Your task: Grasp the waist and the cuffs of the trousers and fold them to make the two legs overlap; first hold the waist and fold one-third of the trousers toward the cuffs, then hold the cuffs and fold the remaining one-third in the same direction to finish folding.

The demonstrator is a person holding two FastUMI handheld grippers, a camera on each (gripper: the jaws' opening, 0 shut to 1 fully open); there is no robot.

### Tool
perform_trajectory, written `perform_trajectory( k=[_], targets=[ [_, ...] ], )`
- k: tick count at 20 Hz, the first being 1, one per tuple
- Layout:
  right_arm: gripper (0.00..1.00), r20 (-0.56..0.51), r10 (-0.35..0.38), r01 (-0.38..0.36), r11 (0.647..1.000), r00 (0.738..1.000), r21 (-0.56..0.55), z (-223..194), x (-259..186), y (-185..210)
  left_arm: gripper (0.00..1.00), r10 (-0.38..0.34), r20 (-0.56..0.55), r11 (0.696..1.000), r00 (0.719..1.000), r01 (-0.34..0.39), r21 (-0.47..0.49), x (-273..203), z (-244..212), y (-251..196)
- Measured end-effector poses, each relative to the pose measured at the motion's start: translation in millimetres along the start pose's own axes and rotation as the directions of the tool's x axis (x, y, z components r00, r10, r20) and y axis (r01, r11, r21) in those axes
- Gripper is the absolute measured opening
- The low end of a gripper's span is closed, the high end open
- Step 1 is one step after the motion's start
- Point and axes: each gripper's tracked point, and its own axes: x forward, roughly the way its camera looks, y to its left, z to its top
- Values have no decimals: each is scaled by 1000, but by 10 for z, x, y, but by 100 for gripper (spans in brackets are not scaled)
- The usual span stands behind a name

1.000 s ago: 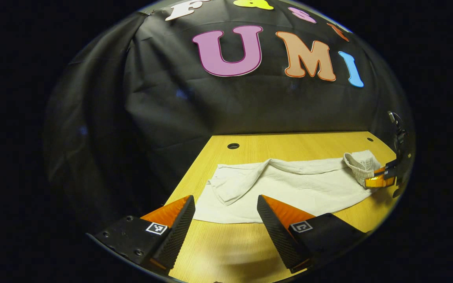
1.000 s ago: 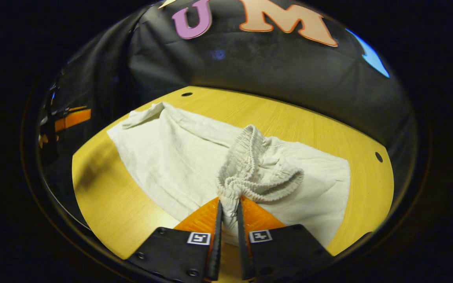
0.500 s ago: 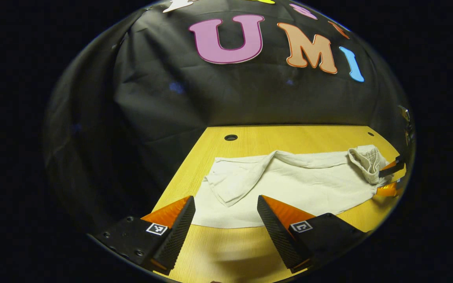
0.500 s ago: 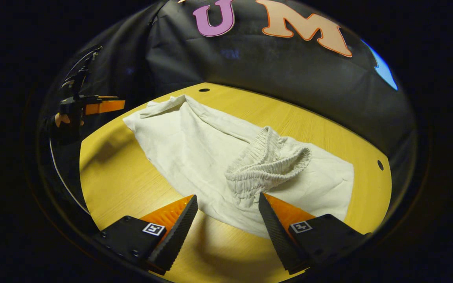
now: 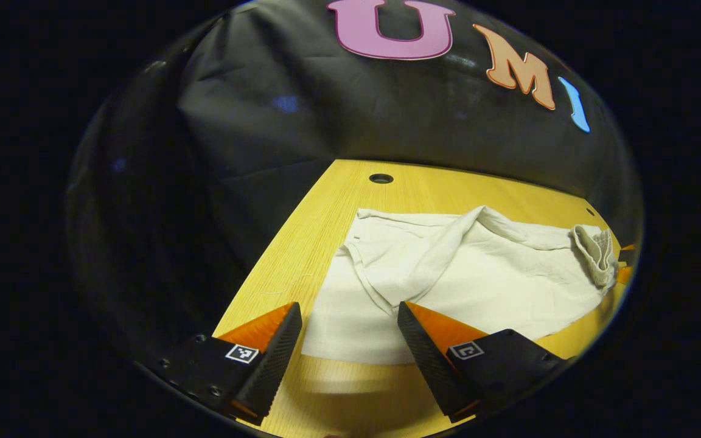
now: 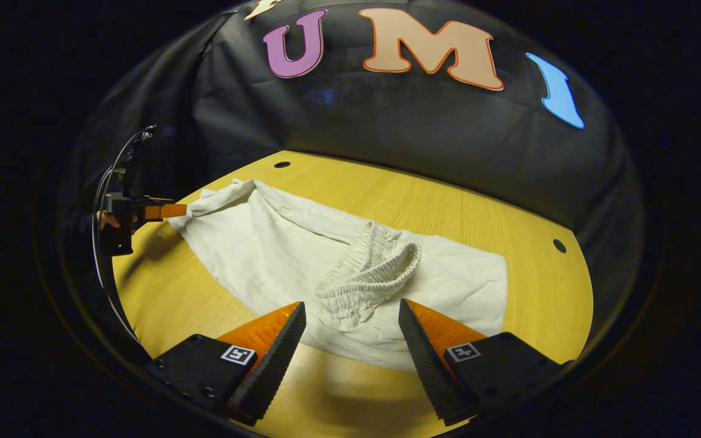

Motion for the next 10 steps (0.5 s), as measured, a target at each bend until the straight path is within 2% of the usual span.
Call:
perform_trajectory(
  k=[3, 8, 10],
  targets=[
    [99, -14, -10, 10, 1000, 1000, -1, -25, -3, 17, 96, -19, -39, 1000, 999, 18, -2, 113, -99, -30],
    [98, -10, -20, 20, 1000, 1000, 5, 0, -57, -8, 95, -46, -42, 999, 998, 46, 12, 120, -97, -75],
    [98, -7, -22, 22, 1000, 1000, 6, 11, -72, -38, 84, -60, -47, 998, 997, 61, 15, 158, -84, -143]
  ],
)
